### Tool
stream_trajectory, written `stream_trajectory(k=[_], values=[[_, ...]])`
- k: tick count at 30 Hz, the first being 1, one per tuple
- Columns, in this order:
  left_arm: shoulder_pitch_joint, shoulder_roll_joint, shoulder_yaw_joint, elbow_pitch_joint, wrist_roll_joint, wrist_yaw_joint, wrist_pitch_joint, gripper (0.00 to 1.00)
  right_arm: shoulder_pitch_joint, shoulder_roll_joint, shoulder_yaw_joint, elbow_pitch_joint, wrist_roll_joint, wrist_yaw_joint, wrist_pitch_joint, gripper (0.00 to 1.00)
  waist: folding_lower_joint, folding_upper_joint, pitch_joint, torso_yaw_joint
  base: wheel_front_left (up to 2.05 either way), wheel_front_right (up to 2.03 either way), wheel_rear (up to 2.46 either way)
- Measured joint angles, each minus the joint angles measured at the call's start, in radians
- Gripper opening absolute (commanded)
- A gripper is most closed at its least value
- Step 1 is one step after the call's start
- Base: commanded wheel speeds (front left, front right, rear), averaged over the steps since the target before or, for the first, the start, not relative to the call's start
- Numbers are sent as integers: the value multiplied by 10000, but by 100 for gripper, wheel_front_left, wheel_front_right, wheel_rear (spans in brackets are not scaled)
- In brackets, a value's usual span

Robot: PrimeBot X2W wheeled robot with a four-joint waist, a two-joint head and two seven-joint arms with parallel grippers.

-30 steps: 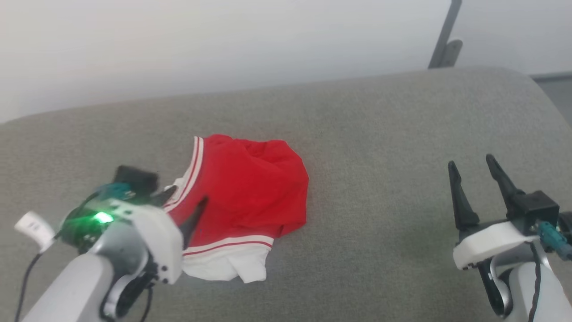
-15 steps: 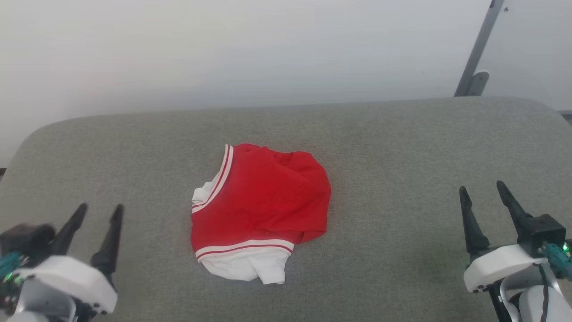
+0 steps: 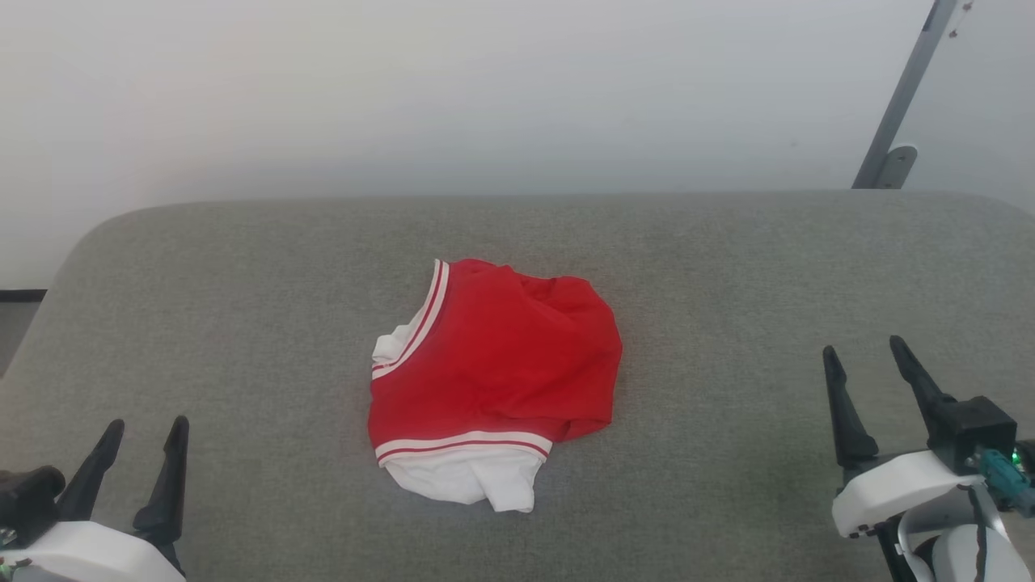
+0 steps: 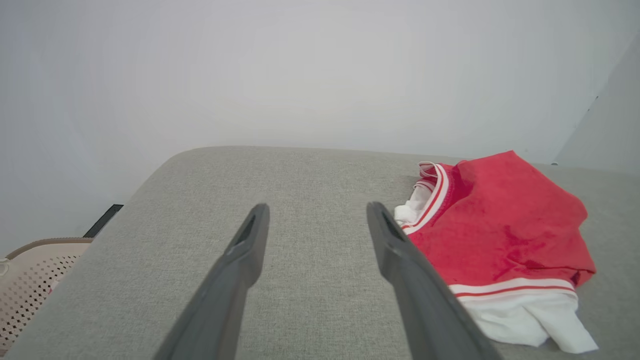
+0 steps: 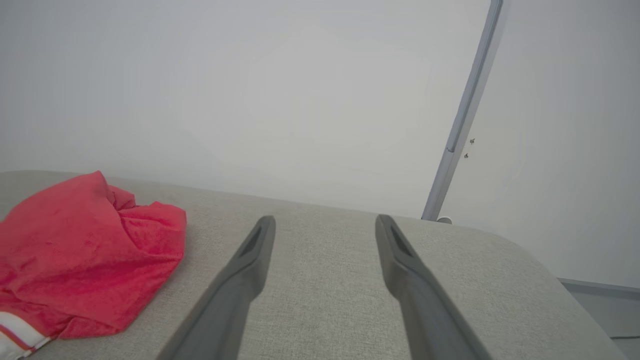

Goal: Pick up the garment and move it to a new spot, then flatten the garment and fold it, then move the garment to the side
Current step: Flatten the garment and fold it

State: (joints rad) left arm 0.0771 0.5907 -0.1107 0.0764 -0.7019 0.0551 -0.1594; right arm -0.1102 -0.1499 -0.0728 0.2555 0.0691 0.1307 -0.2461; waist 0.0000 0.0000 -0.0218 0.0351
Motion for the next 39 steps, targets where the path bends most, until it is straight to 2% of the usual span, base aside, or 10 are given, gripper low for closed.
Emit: stream_trajectory(k=[7,14,19,20,26,32,39], values=[[-164,19,-92,-92,-6,-25,6,100,12,-130,704,-71,196,0,140,100,0,0,48,256,0,0,0],[-390,-38,-313,-299,77,-58,10,100,-193,-445,2535,-207,861,0,732,100,0,0,261,766,0,0,0],[-622,-186,-587,-397,157,-71,94,100,-470,-853,4100,-297,1613,0,1609,100,0,0,488,1244,0,0,0],[-726,-261,-702,-410,184,-75,119,100,-636,-1058,4706,-362,1992,0,2029,100,0,0,603,1432,0,0,0],[-1080,-391,-844,-278,167,-178,117,100,-1197,-1783,6148,-554,2782,0,3223,100,0,0,1020,1940,0,0,0],[-1430,-690,-1072,-25,132,-332,35,100,-1672,-2288,7221,-506,3494,0,4577,100,0,0,1413,2391,0,0,0],[-1679,-917,-1164,278,61,-382,-73,100,-2302,-2502,7894,178,3164,4,5377,100,0,0,1753,2684,0,0,0]])
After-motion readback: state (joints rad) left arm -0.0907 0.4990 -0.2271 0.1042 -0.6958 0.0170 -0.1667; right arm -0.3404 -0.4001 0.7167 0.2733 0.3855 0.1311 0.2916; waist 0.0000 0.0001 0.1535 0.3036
